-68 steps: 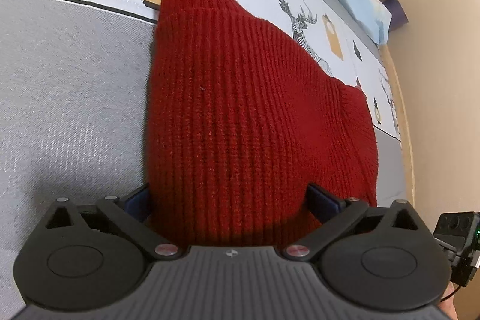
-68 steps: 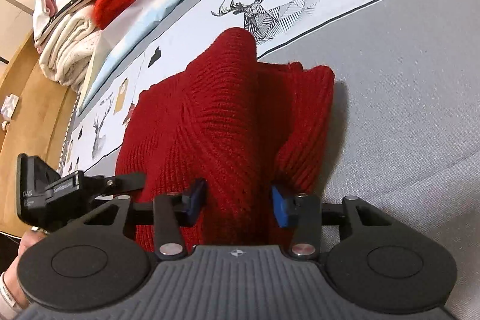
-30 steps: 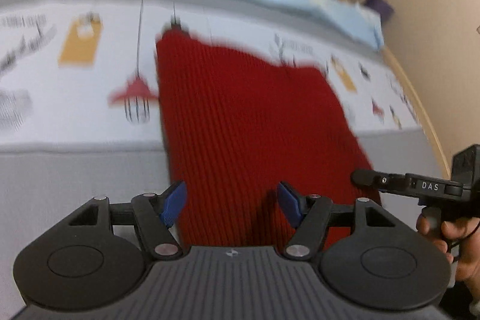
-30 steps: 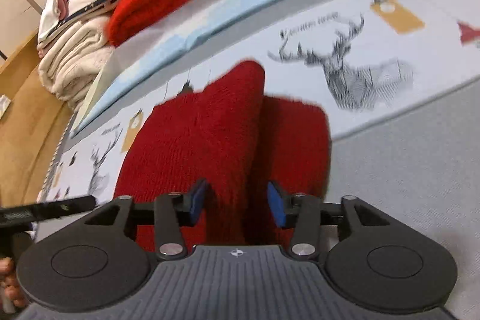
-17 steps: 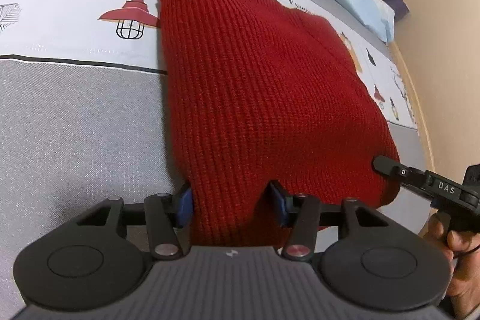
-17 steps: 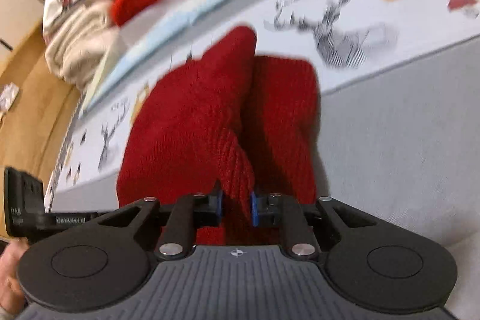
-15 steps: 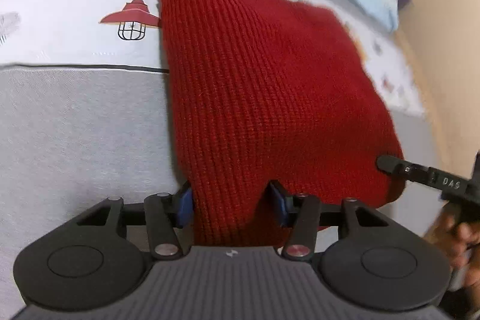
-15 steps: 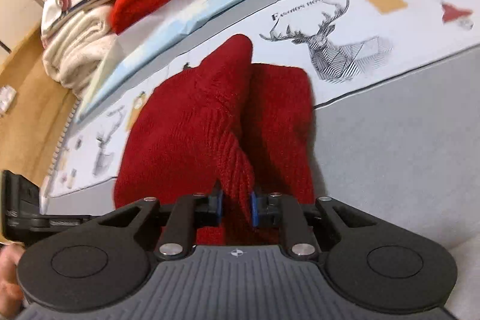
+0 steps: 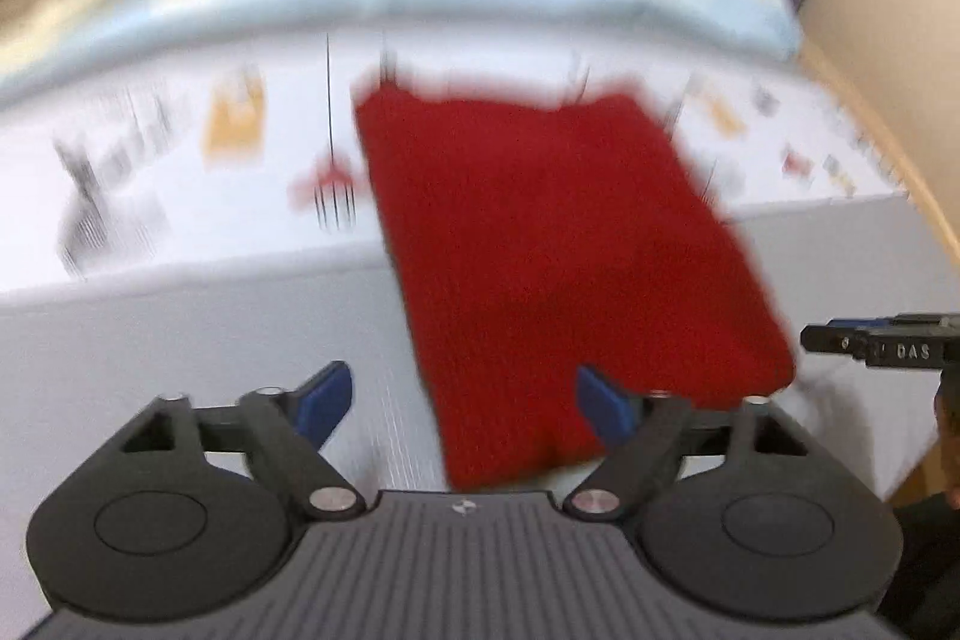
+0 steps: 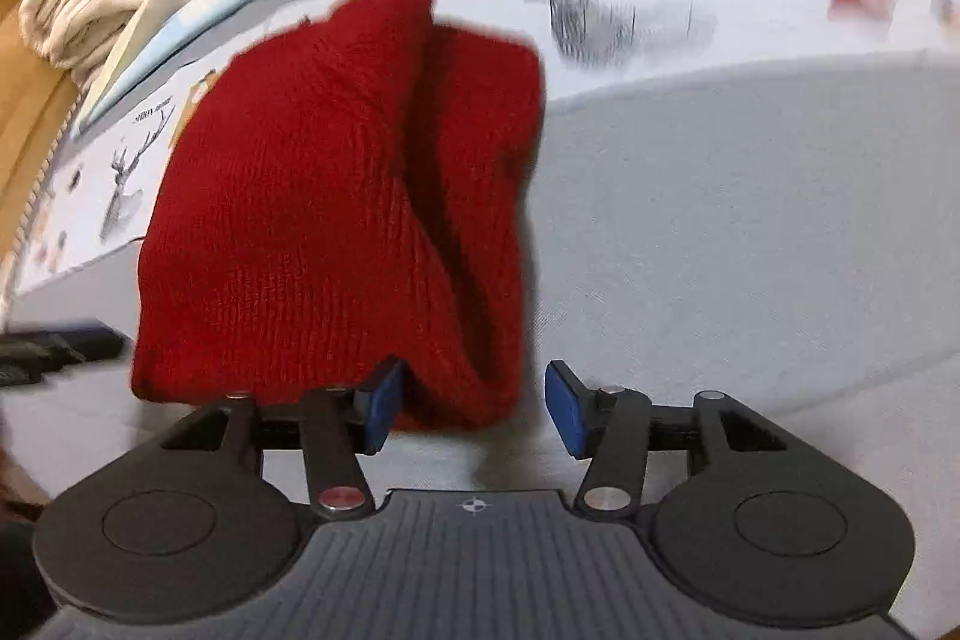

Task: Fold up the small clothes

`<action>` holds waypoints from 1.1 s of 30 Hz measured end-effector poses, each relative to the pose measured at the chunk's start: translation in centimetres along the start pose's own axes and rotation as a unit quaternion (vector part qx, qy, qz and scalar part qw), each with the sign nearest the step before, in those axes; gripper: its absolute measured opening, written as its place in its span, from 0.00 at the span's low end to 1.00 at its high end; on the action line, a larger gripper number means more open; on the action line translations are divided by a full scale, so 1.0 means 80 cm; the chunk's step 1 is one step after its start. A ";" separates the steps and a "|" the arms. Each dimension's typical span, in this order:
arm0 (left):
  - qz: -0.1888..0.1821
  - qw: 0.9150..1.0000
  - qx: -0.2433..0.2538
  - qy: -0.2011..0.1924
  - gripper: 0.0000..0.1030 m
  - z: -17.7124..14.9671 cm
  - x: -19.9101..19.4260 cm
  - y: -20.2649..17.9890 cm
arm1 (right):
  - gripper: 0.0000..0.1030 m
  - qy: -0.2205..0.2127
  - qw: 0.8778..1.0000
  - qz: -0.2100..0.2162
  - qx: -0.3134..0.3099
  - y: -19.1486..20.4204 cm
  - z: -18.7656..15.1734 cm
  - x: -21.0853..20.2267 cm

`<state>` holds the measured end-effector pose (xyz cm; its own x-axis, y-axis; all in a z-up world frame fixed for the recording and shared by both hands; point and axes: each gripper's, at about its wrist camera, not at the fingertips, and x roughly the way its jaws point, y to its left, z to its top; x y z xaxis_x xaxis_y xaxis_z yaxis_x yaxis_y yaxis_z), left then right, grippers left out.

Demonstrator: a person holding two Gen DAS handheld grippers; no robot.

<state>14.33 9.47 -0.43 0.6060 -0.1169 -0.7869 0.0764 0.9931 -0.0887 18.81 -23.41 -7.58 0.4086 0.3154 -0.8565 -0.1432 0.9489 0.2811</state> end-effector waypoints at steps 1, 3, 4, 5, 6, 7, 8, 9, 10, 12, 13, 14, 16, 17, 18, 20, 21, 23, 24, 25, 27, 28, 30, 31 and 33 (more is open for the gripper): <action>0.009 0.999 0.009 -0.033 0.90 -0.007 -0.023 -0.006 | 0.54 -0.032 0.999 -0.022 -0.015 0.006 0.000 -0.019; 0.035 0.995 0.019 -0.097 1.00 -0.030 -0.069 -0.017 | 0.68 -0.106 0.993 -0.040 -0.023 0.020 -0.007 -0.062; 0.041 0.992 0.020 -0.121 1.00 -0.042 -0.085 -0.021 | 0.80 -0.142 0.989 -0.041 -0.023 0.028 -0.014 -0.085; 0.045 0.989 0.019 -0.143 1.00 -0.057 -0.103 -0.027 | 0.85 -0.175 0.983 -0.041 -0.027 0.038 -0.024 -0.106; 0.045 0.987 0.017 -0.153 1.00 -0.070 -0.115 -0.031 | 0.93 -0.199 0.979 -0.042 -0.035 0.047 -0.034 -0.122; 0.039 0.987 0.013 -0.154 1.00 -0.082 -0.125 -0.036 | 0.97 -0.223 0.973 -0.044 -0.047 0.058 -0.048 -0.140; 0.034 0.988 0.009 -0.149 1.00 -0.094 -0.134 -0.042 | 0.98 -0.241 0.968 -0.047 -0.058 0.069 -0.061 -0.153; 0.033 0.989 0.004 -0.143 1.00 -0.106 -0.141 -0.048 | 0.99 -0.254 0.964 -0.050 -0.067 0.078 -0.073 -0.162; 0.036 0.990 0.002 -0.138 1.00 -0.117 -0.146 -0.053 | 0.99 -0.263 0.961 -0.050 -0.073 0.087 -0.089 -0.171; 0.052 0.990 -0.008 -0.131 1.00 -0.139 -0.149 -0.065 | 0.99 -0.268 0.959 -0.049 -0.075 0.096 -0.114 -0.177; 0.056 0.989 -0.014 -0.134 1.00 -0.148 -0.147 -0.070 | 0.99 -0.268 0.959 -0.050 -0.071 0.099 -0.127 -0.176; 0.061 0.988 -0.021 -0.137 1.00 -0.161 -0.144 -0.075 | 0.99 -0.268 0.960 -0.053 -0.068 0.101 -0.140 -0.176; 0.074 0.989 -0.029 -0.124 1.00 -0.179 -0.131 -0.080 | 0.99 -0.260 0.962 -0.055 -0.062 0.100 -0.163 -0.166; 0.080 0.991 -0.027 -0.104 1.00 -0.185 -0.120 -0.083 | 0.99 -0.247 0.966 -0.057 -0.056 0.101 -0.169 -0.158; 0.081 0.992 -0.030 -0.089 1.00 -0.184 -0.112 -0.085 | 0.99 -0.228 0.970 -0.062 -0.053 0.104 -0.174 -0.155; 0.076 0.991 -0.038 -0.102 1.00 -0.179 -0.107 -0.085 | 0.99 -0.219 0.972 -0.065 -0.060 0.108 -0.176 -0.146; 0.082 0.990 -0.032 -0.112 1.00 -0.176 -0.106 -0.087 | 0.99 -0.220 0.971 -0.066 -0.065 0.109 -0.175 -0.144; 0.095 0.988 -0.013 -0.122 1.00 -0.172 -0.098 -0.092 | 0.99 -0.215 0.971 -0.070 -0.072 0.108 -0.172 -0.136; 0.097 0.988 -0.012 -0.121 1.00 -0.170 -0.094 -0.092 | 0.99 -0.210 0.972 -0.073 -0.073 0.107 -0.170 -0.131; 0.097 0.988 -0.016 -0.117 1.00 -0.168 -0.090 -0.090 | 0.99 -0.206 0.973 -0.077 -0.073 0.107 -0.170 -0.127; 0.093 0.989 -0.035 -0.108 1.00 -0.165 -0.084 -0.085 | 0.99 -0.203 0.973 -0.080 -0.074 0.109 -0.172 -0.123; 0.092 0.989 -0.042 -0.106 1.00 -0.164 -0.083 -0.085 | 0.99 -0.202 0.973 -0.080 -0.076 0.110 -0.171 -0.122; 0.086 0.990 -0.046 -0.103 1.00 -0.162 -0.082 -0.085 | 0.99 -0.203 0.973 -0.080 -0.081 0.112 -0.169 -0.120; 0.086 0.990 -0.046 -0.103 1.00 -0.161 -0.081 -0.085 | 0.99 -0.203 0.972 -0.080 -0.083 0.114 -0.169 -0.119; 0.088 0.990 -0.045 -0.104 1.00 -0.160 -0.081 -0.085 | 0.99 -0.206 0.972 -0.078 -0.083 0.114 -0.169 -0.119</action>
<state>-0.28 3.54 -2.56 0.7536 0.0689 -0.6537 -0.1103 0.9936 -0.0224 1.46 -17.83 -2.70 0.7582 0.1776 -0.6274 -0.1812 0.9817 0.0589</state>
